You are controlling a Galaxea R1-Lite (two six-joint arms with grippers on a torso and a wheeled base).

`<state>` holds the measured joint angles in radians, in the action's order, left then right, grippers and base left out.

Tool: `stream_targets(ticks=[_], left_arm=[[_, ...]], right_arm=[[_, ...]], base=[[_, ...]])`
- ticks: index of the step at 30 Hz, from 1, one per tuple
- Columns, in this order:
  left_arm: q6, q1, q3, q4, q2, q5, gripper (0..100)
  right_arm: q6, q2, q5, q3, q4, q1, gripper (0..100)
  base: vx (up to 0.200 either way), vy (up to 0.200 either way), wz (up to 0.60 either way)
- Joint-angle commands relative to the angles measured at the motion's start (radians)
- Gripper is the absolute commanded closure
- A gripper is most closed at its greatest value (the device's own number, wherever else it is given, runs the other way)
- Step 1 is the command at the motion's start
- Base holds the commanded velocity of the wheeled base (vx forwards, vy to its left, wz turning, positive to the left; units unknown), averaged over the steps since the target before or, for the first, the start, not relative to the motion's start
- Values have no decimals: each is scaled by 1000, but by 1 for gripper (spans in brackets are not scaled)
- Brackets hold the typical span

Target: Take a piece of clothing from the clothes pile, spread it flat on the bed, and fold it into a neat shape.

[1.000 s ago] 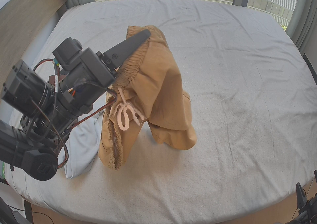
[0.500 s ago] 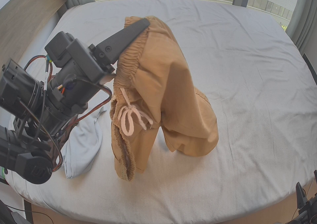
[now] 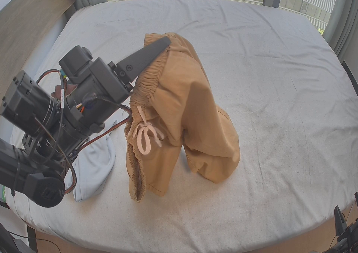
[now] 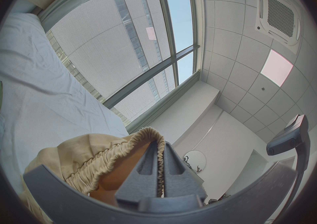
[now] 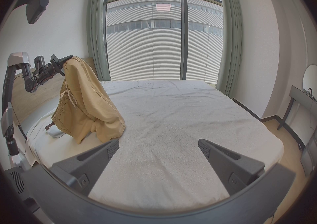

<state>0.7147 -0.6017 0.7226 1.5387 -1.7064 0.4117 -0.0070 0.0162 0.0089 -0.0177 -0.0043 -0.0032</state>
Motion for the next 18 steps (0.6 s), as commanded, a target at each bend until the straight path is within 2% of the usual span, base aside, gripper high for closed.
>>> stream_targets(ticks=[1, 15, 18], left_arm=[[-11, 8, 1, 0, -4, 1, 100], [-43, 22, 11, 1, -12, 1, 100], [-44, 33, 9, 0, -13, 1, 100]], right_arm=[[-1, -16, 0, 18, 0, 0, 0], [-1, -16, 0, 18, -2, -1, 0], [-2, -16, 5, 5, -63, -1, 0]], base=[[0, 0, 0], [0, 0, 0], [0, 0, 0]])
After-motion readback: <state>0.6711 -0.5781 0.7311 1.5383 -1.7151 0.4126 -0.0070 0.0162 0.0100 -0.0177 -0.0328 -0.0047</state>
